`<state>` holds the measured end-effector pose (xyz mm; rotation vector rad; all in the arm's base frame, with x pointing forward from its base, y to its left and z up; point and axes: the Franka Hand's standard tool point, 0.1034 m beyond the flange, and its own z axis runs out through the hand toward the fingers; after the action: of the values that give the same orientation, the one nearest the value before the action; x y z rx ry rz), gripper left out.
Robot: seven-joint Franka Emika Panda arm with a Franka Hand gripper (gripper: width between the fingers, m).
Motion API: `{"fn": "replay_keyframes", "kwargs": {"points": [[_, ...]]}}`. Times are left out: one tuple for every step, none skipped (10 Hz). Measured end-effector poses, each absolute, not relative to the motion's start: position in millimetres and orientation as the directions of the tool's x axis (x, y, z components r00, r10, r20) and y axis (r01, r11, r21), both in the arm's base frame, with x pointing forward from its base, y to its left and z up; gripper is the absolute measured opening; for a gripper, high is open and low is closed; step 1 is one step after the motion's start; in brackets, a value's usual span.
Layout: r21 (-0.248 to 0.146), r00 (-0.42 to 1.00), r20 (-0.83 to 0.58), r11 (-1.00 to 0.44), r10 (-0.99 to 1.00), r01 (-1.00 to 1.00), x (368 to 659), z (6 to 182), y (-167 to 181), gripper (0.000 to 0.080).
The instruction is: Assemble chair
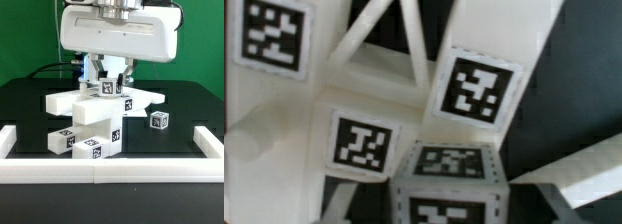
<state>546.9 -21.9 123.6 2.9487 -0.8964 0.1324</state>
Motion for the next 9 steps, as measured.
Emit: {"fn": "replay_keyframes", "kwargs": {"points": [[0.026, 0.809, 0.099, -0.812, -0.579, -0.584, 546.9, 123.6, -21.6, 0.0287], [0.016, 0.758, 0.100, -0.761, -0.645, -0.649, 546.9, 123.6, -21.1, 0.0287], [0.009, 0.715, 0.101, -0.718, -0.692, -0.696, 547.0, 123.6, -20.8, 0.0287], [0.002, 0.673, 0.101, -0.676, -0.733, -0.736, 547.1, 123.7, -20.3, 0.0287], [-0.005, 0.639, 0.099, -0.642, -0.763, -0.767, 547.2, 123.6, -19.7, 0.0287], [-0.017, 0.575, 0.094, -0.579, -0.812, -0.815, 547.3, 123.6, -18.7, 0.0287], [-0.025, 0.529, 0.091, -0.533, -0.844, -0.846, 547.3, 123.6, -18.0, 0.0287], [-0.028, 0.513, 0.088, -0.517, -0.854, -0.856, 547.3, 123.2, -17.5, 0.0363], [-0.026, 0.523, 0.088, -0.527, -0.847, -0.849, 547.0, 122.7, -17.5, 0.0363]]}}
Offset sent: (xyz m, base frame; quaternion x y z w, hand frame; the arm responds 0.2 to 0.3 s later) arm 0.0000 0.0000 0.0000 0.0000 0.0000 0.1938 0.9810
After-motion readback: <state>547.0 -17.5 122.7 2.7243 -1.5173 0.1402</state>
